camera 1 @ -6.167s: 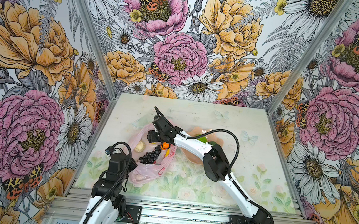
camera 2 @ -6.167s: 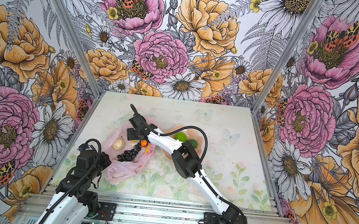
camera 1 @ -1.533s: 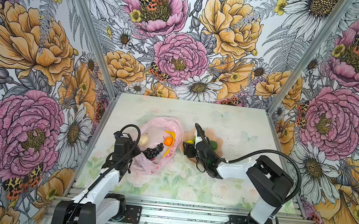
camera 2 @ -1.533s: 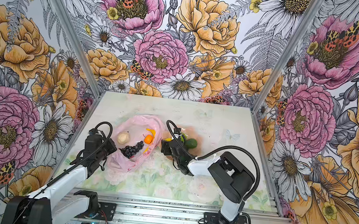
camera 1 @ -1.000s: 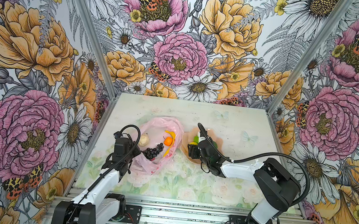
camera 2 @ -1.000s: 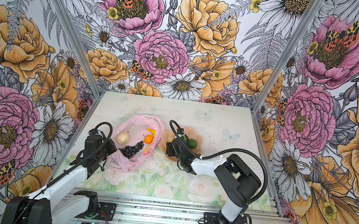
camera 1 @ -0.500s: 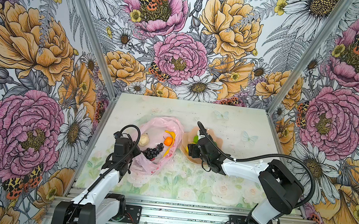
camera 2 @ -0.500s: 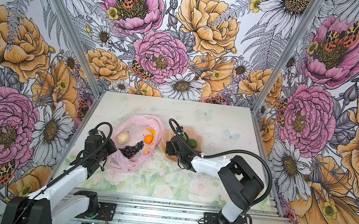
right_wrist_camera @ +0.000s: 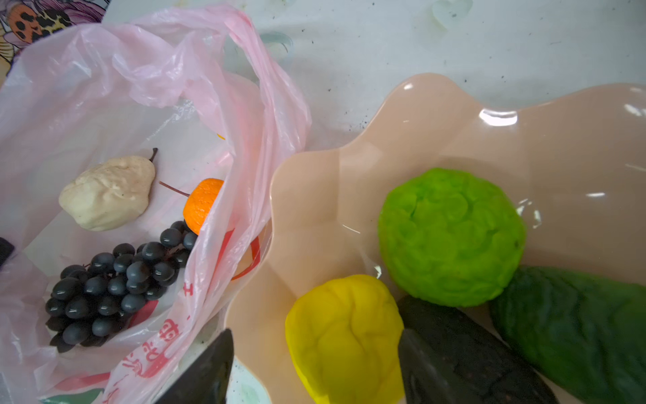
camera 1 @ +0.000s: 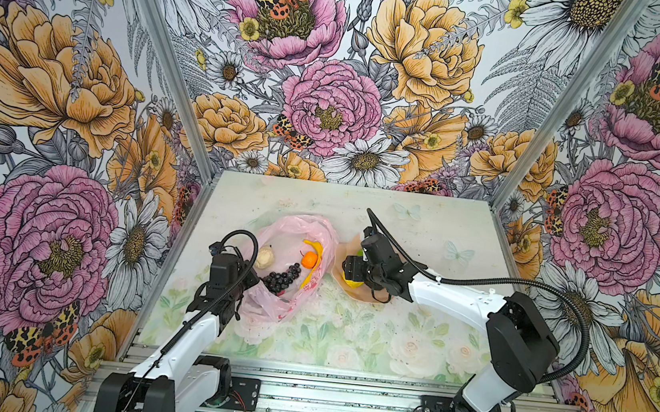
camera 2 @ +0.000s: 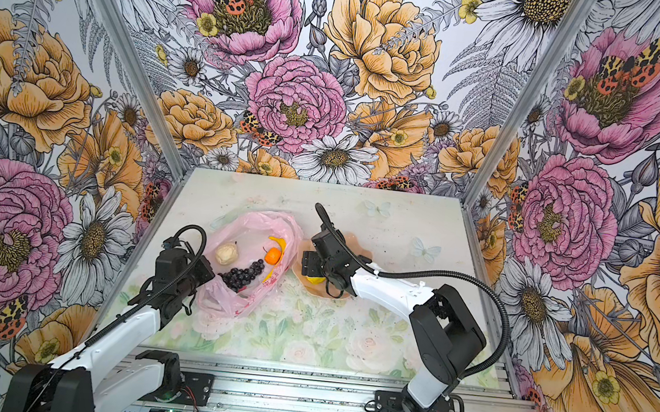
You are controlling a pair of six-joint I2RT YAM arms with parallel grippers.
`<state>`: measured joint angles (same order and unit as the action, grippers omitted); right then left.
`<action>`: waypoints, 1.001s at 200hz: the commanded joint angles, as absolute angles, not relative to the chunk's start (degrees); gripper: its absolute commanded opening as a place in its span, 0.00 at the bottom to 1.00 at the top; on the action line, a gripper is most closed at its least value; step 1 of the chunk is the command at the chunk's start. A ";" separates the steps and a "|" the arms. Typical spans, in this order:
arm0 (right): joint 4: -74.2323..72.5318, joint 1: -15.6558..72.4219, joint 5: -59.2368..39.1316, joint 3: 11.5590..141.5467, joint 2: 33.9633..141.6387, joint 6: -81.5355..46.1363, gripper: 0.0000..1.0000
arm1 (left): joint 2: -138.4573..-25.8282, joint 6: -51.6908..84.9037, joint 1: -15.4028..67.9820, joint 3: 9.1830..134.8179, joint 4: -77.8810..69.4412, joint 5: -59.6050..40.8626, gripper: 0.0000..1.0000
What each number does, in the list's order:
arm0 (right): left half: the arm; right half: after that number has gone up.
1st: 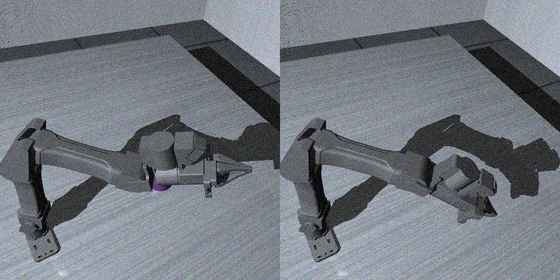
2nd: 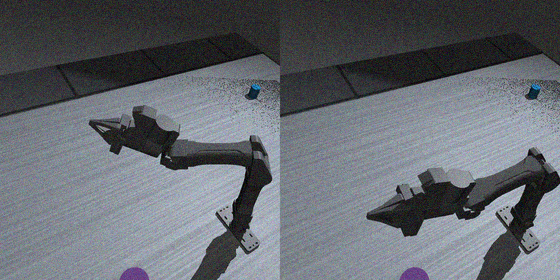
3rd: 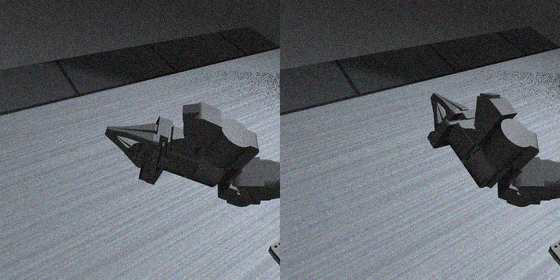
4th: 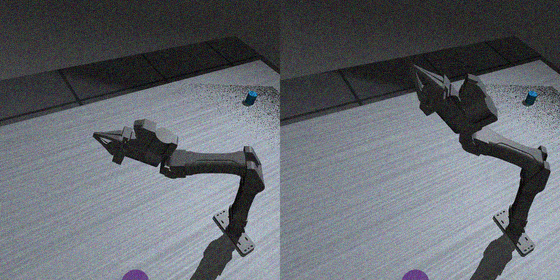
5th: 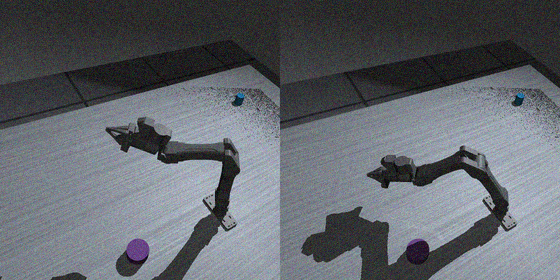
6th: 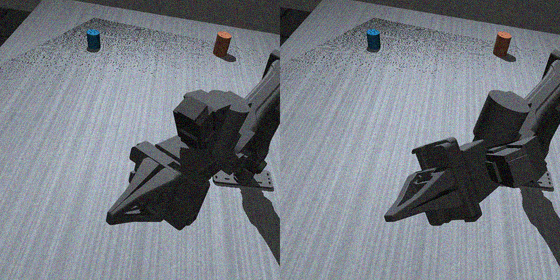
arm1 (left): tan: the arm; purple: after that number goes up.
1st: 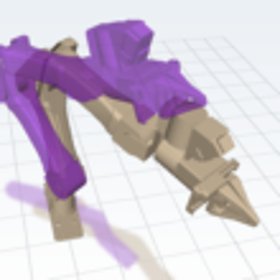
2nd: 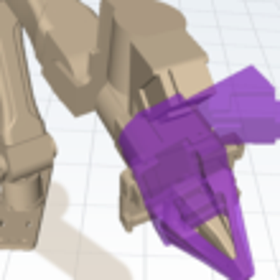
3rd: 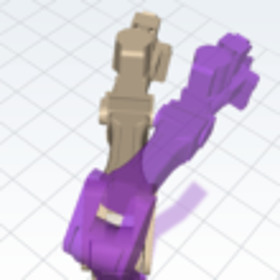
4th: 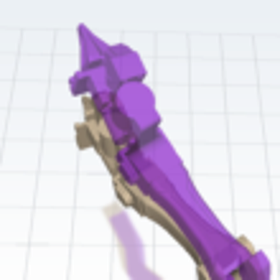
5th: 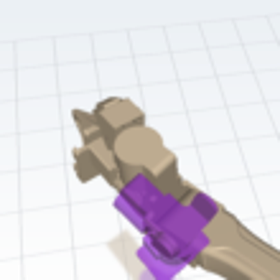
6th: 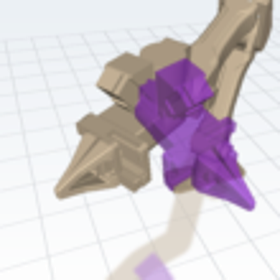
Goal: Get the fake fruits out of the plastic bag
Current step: 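Raise the right gripper from the bowl and move it over the bag mouth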
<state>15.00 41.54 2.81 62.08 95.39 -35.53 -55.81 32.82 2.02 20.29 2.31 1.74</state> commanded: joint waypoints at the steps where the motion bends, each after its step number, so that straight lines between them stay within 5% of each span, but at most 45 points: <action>1: 19.64 41.22 1.12 64.42 96.68 -35.95 0.73 | -54.84 32.18 2.38 19.76 2.13 2.81 0.00; 200: 21.18 42.45 5.84 68.73 100.45 -37.92 0.67 | -51.61 38.15 5.03 20.52 8.16 0.00 0.00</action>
<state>21.21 42.87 4.27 67.05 100.03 -39.00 -53.01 34.79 3.64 20.21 4.19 1.58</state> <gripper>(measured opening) 0.678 0.050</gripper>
